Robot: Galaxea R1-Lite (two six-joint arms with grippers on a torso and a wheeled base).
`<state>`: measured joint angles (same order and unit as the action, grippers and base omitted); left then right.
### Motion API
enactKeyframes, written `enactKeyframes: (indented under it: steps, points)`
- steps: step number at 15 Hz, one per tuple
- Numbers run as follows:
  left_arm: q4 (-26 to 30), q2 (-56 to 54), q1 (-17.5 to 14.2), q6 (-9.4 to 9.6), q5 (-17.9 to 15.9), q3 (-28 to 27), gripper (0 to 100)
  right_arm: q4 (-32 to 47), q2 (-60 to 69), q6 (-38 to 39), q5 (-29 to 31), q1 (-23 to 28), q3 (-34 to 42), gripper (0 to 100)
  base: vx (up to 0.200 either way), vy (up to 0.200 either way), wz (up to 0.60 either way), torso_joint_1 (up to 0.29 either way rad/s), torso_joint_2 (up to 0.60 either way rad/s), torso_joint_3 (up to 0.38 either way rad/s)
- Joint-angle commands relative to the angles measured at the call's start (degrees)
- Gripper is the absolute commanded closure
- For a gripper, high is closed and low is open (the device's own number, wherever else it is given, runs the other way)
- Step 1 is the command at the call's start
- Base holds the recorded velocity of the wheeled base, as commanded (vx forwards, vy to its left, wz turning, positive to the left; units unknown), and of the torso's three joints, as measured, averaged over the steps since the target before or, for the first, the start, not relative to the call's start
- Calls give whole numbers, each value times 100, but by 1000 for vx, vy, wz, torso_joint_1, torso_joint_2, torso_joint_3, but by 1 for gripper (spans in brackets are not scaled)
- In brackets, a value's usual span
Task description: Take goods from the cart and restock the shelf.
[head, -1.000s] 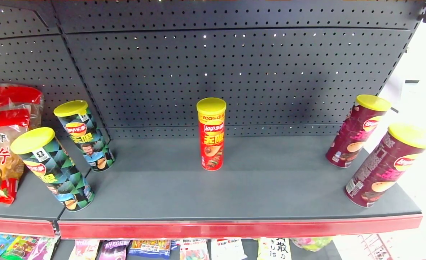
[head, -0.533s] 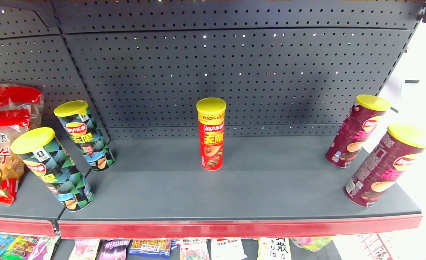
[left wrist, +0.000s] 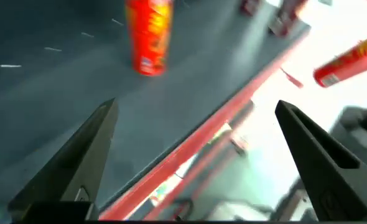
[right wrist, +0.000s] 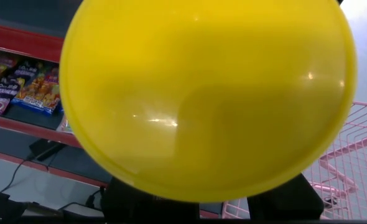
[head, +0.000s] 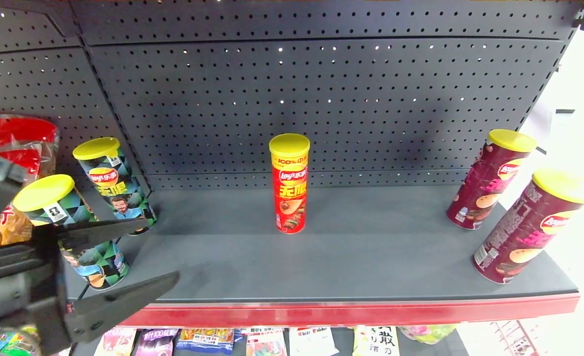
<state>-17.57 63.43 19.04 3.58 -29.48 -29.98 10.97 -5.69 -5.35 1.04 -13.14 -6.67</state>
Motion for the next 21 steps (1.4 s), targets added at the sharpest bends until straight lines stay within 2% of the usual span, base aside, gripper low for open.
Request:
enactKeyframes:
  steps: [1, 2, 4, 8, 11, 14, 17, 21]
  points:
    - [-880, 1980, 302, 310, -120, -325, 0, 1, -11, -1, 2, -4, -1, 100, 0, 0, 0, 0, 0, 0]
    - [-1513, 2745, 293, 591, -67, -623, 0, 1, -11, -1, 2, 5, -1, 100, 0, 0, 0, 0, 0, 0]
    - [-2093, 3501, 355, 635, -5, -1063, 0, 1, -11, 43, 11, -4, 8, 100, 0, 0, 0, 0, 0, 0]
    - [-2163, 4274, 363, 635, -76, -2038, 0, 1, -11, 69, 28, 5, 8, 100, 0, 0, 0, 0, 0, 0]
    - [-2172, 4547, 381, 626, -58, -2372, 0, 1, -11, 69, 37, 5, 8, 100, 0, 0, 0, 0, 0, 0]
    - [-2462, 4942, 443, 626, -49, -2812, 0, 1, -11, 105, 46, 5, 8, 100, 0, 0, 0, 0, 0, 0]
    - [-2471, 5153, 592, 608, -14, -3181, 0, 1, -11, 105, 46, 5, 8, 100, 0, 0, 0, 0, 0, 0]
    - [-2471, 5399, 592, 608, 12, -3515, 0, 1, -11, 113, 55, 5, 8, 100, 0, 0, 0, 0, 0, 0]
